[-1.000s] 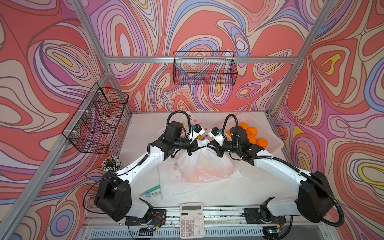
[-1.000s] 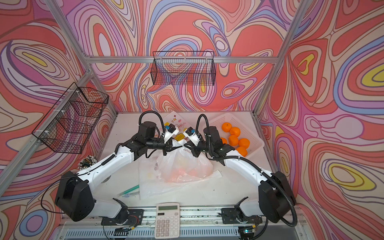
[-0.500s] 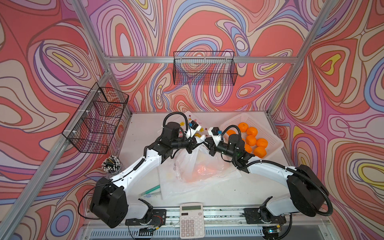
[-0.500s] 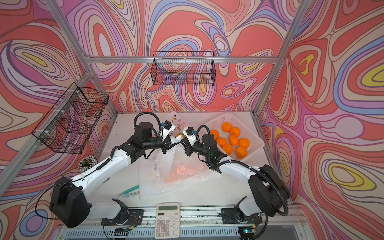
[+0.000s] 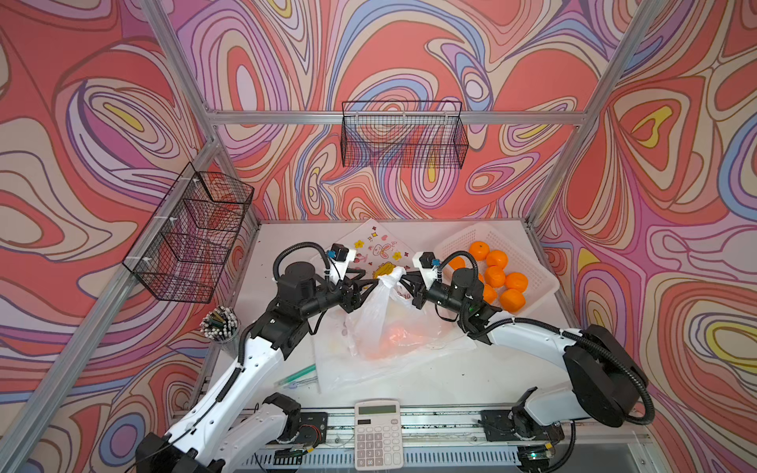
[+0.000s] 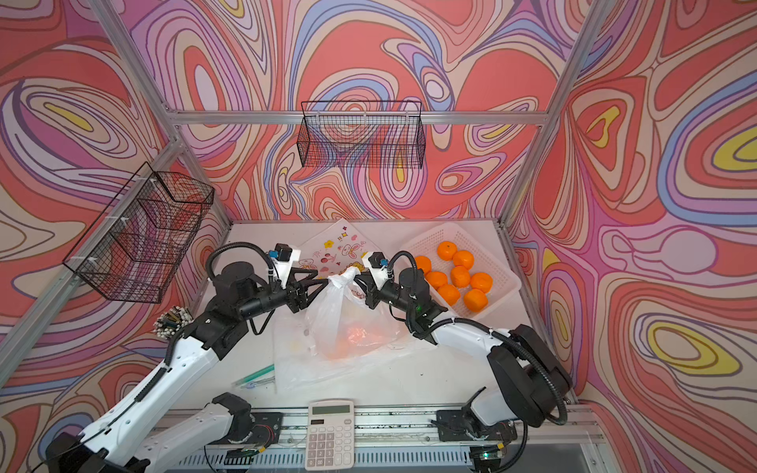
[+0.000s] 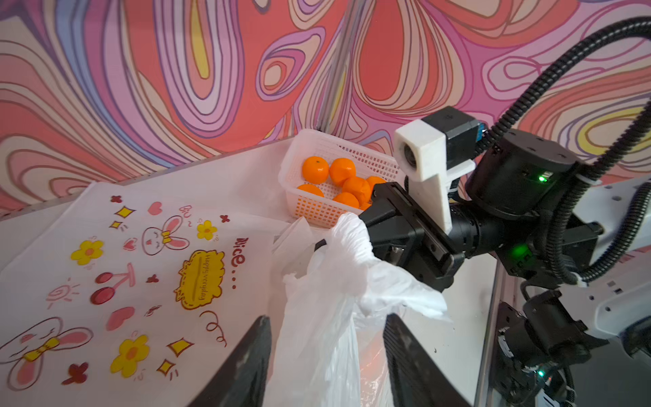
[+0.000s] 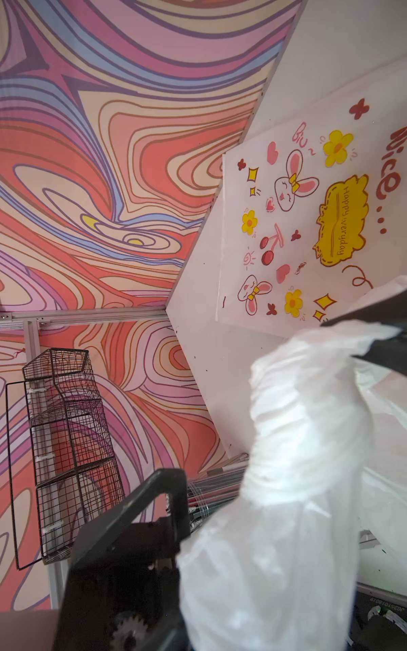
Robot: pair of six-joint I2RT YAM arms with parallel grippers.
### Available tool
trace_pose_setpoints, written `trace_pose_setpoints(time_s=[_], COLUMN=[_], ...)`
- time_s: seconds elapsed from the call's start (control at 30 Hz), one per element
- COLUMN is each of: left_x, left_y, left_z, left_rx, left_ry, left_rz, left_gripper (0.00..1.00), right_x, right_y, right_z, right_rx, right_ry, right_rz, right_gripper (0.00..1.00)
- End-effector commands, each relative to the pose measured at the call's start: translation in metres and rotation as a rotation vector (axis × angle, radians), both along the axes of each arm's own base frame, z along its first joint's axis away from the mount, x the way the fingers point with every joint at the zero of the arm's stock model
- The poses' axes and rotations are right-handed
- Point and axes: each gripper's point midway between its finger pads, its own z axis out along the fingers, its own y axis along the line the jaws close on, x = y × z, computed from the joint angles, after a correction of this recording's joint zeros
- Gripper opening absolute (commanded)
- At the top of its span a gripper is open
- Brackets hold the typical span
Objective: Place the oranges into plastic bags & tie knots
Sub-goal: Tie the plastic bag to the plastic bag.
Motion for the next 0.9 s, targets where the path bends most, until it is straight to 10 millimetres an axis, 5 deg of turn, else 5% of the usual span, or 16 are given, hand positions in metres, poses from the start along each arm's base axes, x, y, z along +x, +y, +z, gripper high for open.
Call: trace_pose_setpoints(time_s=[0.0,0.3,0.53,0.87], left_x=[0.016,0.024,0.012,0.011], left_y=[0.019,-0.034,-0.07,-0.083], left_z=[-0.008,-0.052,-0.064,-0.08], left_rx=[-0.006,-0.014,-0.063,-0.094], left_ry=[0.04,0.159,0.183,0.197], left_rz=[0.128,-0.099,-0.151,-0.152], left_gripper=[0.51,0.32,0.3,0.31], right_x=[-0.009,-0.014,-0.015,-0.018], right_y=[0.0,0.001,0.001,0.003], right_z=[-0.003,0.004,0.01,0.014], right_rx=[-0.001,0.037,0.089,0.143], right_ry=[0.01,0.01,0.004,0.011], right_rz=[0.022,0.032,0.031,0.045], right_gripper=[0.02,0.02,0.02,0.03])
